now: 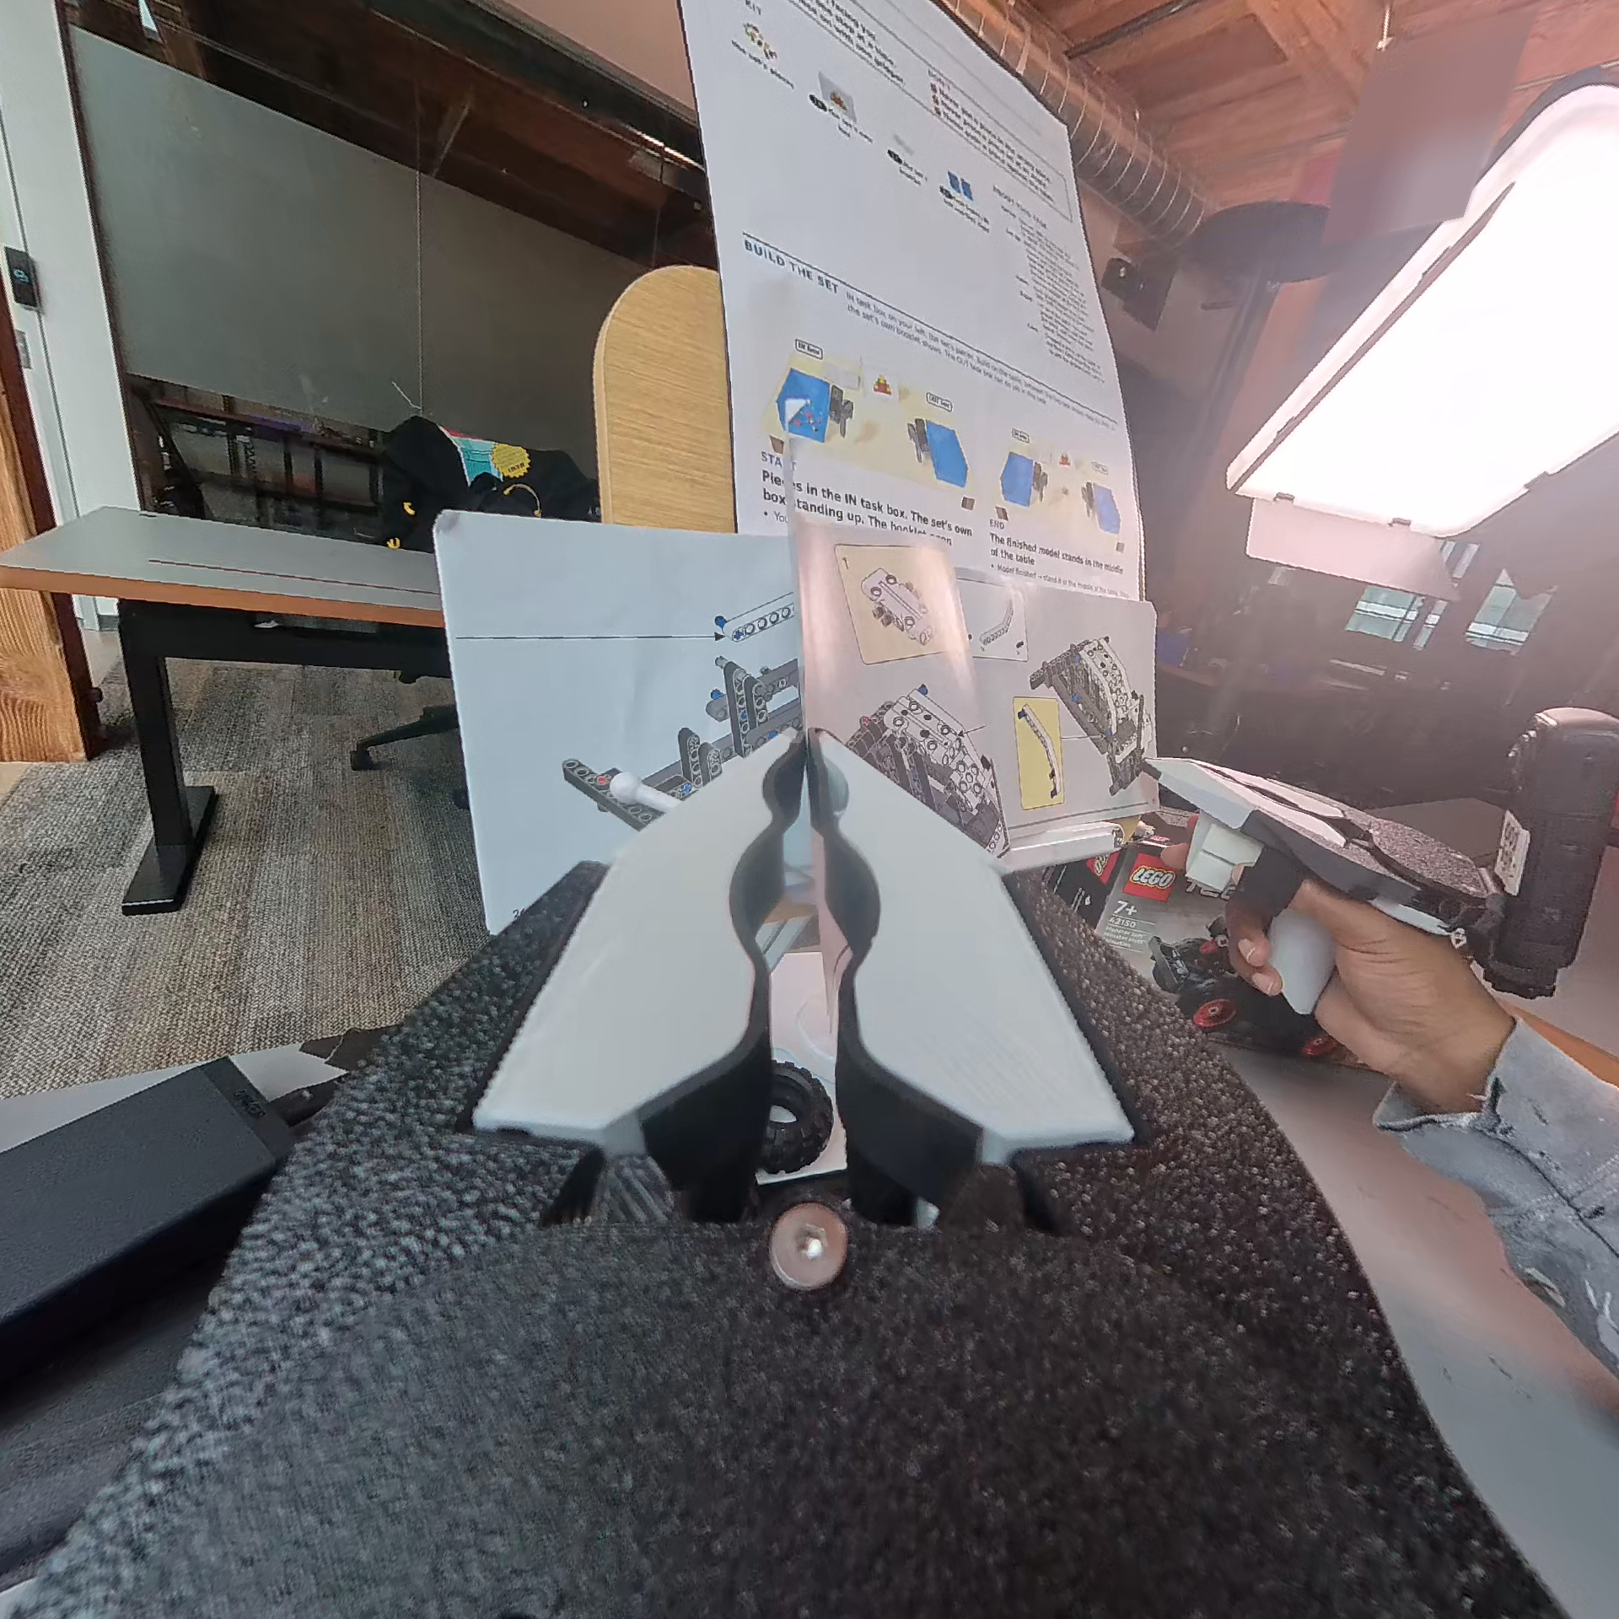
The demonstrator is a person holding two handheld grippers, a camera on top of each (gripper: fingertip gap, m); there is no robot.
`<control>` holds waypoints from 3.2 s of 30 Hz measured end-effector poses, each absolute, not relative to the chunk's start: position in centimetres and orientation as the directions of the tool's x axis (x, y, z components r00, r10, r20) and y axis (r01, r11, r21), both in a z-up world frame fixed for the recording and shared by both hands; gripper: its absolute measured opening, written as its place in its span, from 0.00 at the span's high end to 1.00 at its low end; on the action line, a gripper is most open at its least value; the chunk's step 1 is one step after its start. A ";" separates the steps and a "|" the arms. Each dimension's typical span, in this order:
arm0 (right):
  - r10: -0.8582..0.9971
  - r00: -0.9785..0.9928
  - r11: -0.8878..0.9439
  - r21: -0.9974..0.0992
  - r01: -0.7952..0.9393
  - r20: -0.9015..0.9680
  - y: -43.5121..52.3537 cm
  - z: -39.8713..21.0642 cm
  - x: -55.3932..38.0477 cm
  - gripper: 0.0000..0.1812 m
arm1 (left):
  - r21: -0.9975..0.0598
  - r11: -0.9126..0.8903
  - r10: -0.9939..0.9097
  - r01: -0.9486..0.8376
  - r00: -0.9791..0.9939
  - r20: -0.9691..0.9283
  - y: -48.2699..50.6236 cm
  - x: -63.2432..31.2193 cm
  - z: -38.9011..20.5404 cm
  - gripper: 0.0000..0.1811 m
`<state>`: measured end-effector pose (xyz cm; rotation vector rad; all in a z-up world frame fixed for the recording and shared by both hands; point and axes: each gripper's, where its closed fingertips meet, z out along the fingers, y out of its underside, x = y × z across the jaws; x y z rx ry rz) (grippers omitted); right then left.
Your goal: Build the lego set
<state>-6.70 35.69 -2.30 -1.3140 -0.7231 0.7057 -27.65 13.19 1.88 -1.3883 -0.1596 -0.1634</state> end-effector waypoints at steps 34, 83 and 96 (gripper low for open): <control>0.819 0.564 0.152 -0.988 -0.030 0.109 34.5 -2.2 -8.0 1.00 | -0.964 0.175 0.001 0.198 0.980 0.201 13.3 -28.1 1.5 1.00; 0.919 -0.323 0.369 -0.780 0.505 0.226 -5.4 -18.9 10.0 0.33 | -0.971 0.192 -0.146 0.144 0.982 0.117 11.6 -23.2 5.6 1.00; 0.859 -0.226 -0.244 -0.755 0.608 -0.460 -3.1 -18.7 8.6 0.54 | -0.975 0.189 -0.167 0.119 0.982 0.087 11.2 -22.4 6.2 1.00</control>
